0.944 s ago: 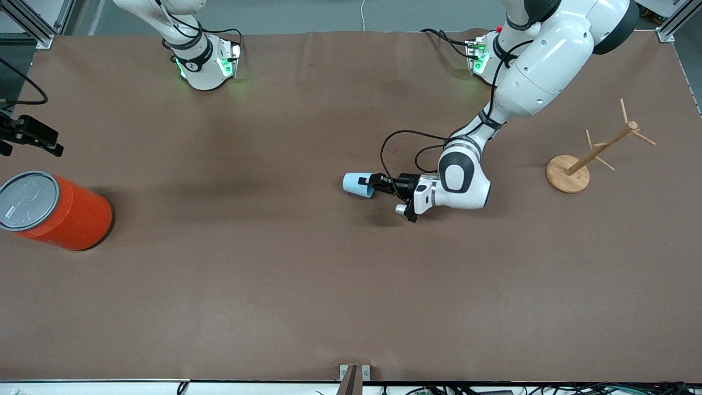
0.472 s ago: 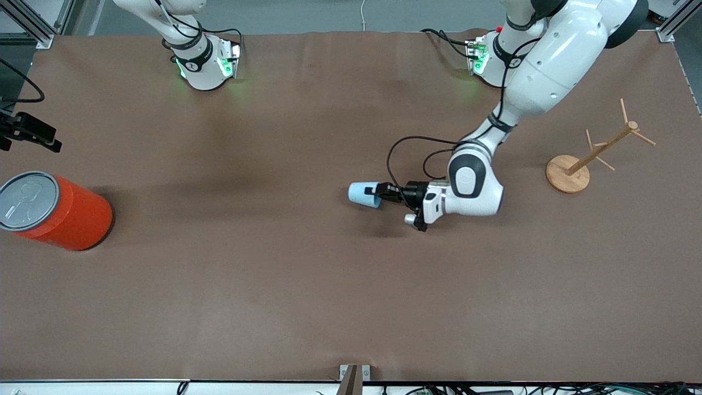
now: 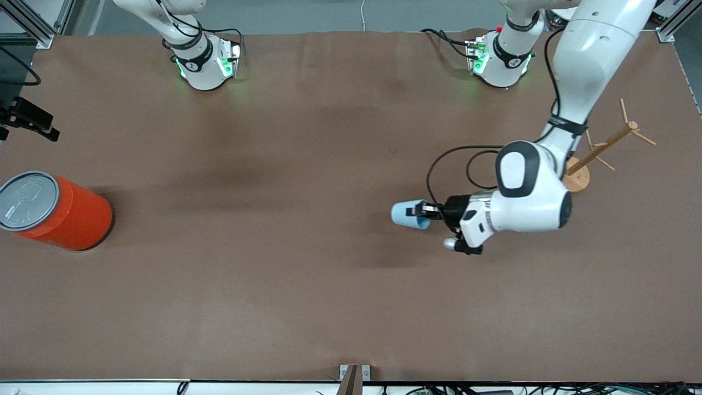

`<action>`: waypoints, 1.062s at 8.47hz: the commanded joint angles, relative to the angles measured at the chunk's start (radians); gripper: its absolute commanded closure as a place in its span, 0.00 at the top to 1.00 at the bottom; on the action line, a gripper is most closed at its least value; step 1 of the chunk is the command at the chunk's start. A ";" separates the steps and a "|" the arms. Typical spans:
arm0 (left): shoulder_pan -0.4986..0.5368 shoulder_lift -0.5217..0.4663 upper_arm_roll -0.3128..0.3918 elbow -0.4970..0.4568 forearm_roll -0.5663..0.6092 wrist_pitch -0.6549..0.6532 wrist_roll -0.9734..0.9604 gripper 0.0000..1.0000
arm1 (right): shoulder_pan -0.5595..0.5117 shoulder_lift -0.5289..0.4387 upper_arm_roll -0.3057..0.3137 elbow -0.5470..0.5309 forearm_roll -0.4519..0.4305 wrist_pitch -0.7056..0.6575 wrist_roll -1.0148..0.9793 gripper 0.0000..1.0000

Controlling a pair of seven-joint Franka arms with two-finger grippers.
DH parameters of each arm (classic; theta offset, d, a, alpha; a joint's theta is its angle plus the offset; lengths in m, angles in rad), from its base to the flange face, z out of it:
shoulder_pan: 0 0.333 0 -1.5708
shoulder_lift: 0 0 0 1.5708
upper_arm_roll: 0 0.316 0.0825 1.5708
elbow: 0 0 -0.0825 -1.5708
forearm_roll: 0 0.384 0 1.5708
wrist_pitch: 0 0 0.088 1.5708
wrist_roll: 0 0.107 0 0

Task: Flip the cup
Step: 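Lift the cup with the left gripper and carry it toward the wooden stand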

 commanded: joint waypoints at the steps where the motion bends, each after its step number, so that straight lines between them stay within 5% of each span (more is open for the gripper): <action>1: 0.072 0.029 0.004 0.101 0.249 -0.094 -0.059 0.00 | -0.004 -0.016 0.000 -0.015 0.016 0.008 0.014 1.00; 6: 0.110 0.074 0.061 0.137 0.789 -0.088 -0.076 0.00 | -0.004 -0.016 0.000 -0.013 0.012 0.011 0.015 1.00; 9: 0.107 0.166 0.087 0.207 0.884 -0.082 -0.095 0.00 | -0.008 -0.016 -0.001 -0.013 0.010 0.003 0.015 1.00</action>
